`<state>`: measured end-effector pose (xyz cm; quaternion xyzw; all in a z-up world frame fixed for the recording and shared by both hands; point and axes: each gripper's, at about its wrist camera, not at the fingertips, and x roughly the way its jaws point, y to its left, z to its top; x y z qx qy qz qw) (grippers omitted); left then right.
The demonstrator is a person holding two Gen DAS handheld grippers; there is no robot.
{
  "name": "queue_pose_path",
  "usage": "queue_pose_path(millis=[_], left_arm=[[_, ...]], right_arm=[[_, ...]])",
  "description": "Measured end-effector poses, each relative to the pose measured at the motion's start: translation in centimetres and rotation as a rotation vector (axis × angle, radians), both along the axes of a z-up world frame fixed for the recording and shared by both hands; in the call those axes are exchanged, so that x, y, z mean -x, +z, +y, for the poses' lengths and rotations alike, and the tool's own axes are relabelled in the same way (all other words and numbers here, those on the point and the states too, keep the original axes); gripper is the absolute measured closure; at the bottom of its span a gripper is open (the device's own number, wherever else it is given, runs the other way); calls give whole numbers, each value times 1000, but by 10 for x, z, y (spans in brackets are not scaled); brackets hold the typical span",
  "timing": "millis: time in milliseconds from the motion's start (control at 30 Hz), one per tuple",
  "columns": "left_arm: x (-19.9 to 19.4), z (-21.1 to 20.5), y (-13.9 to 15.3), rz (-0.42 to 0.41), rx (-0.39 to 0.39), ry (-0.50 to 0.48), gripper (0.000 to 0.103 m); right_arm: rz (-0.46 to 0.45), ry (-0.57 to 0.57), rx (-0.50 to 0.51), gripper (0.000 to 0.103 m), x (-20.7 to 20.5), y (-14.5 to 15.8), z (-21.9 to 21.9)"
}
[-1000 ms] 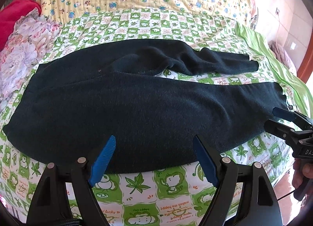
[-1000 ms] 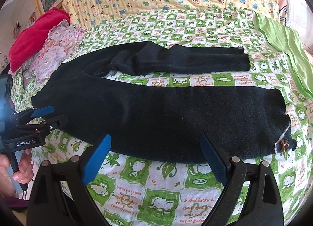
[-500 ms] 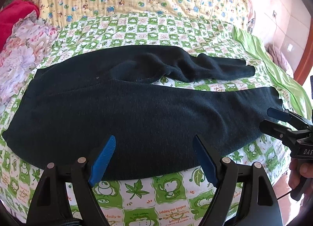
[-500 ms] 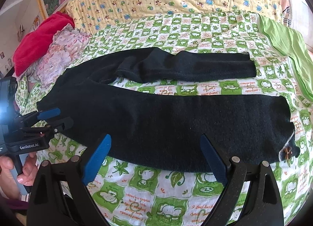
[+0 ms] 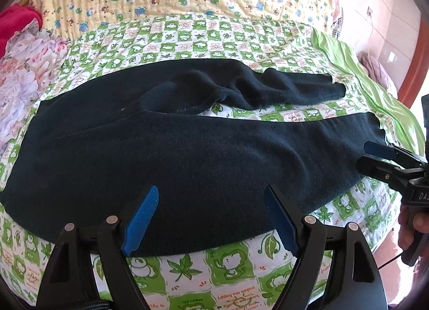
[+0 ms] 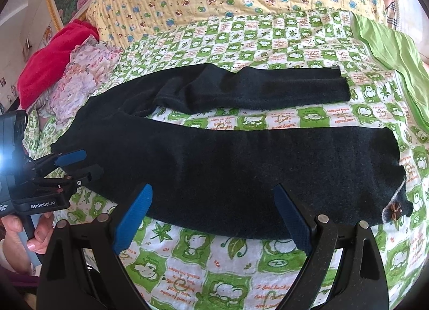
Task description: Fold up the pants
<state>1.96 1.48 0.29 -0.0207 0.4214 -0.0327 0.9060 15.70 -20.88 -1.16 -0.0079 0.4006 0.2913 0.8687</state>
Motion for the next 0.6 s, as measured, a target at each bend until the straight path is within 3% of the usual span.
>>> queue_pose_path(millis=[600], left_arm=[[-68, 7, 19, 3, -14, -63, 21]], right_arm=[[1, -60, -21, 11, -66, 22, -25]])
